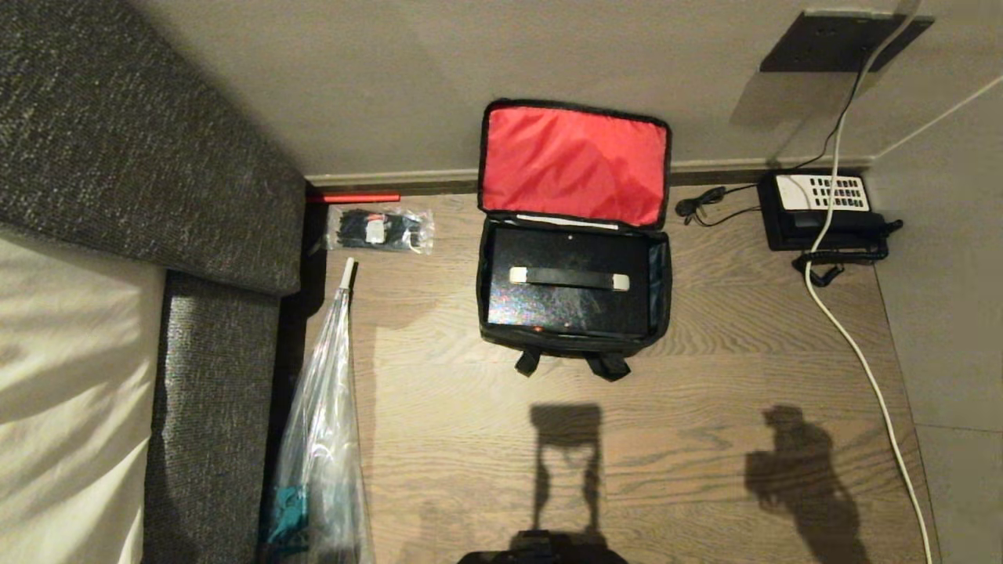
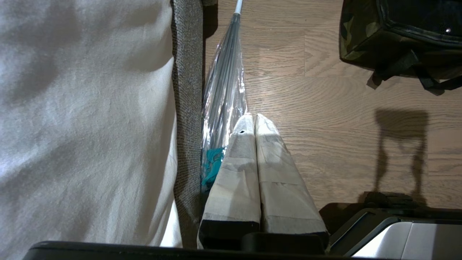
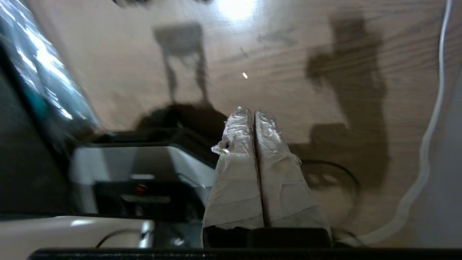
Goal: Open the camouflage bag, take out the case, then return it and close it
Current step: Grip the handle
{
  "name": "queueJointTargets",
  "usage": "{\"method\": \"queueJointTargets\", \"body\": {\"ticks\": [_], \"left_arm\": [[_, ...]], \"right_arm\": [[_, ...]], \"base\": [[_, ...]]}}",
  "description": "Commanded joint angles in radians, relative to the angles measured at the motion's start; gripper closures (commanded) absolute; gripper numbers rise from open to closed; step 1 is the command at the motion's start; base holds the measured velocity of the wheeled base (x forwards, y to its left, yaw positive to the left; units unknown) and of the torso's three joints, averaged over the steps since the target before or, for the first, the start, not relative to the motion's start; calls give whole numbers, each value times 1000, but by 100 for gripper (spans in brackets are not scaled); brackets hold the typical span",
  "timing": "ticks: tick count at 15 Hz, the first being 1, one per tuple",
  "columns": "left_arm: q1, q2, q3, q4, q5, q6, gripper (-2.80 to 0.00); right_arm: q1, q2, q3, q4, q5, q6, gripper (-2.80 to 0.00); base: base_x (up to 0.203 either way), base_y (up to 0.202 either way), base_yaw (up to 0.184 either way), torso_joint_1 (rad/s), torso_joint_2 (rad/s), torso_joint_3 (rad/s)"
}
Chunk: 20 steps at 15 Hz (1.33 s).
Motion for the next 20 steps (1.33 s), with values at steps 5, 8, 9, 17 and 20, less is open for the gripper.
{"method": "queueJointTargets", "body": {"ticks": [5,8,9,17,20], "left_arm": [[0,0,0,0,0,0,0],[0,0,0,0,0,0,0],[0,0,0,0,0,0,0],[0,0,0,0,0,0,0],[0,0,0,0,0,0,0]], "right_arm": [[244,925,-288,-328,-264,-213,0],[464,1150,-368,-569,-330,-266,0],[525,1212,-378,-706,-340,-288,0],[638,1364,-431,-961,-508,-707,0],[656,1386,-388,-1140,-499,-769,0]], "base": [[0,0,0,0,0,0],[0,0,0,0,0,0],[0,0,0,0,0,0],[0,0,0,0,0,0],[0,0,0,0,0,0]]}}
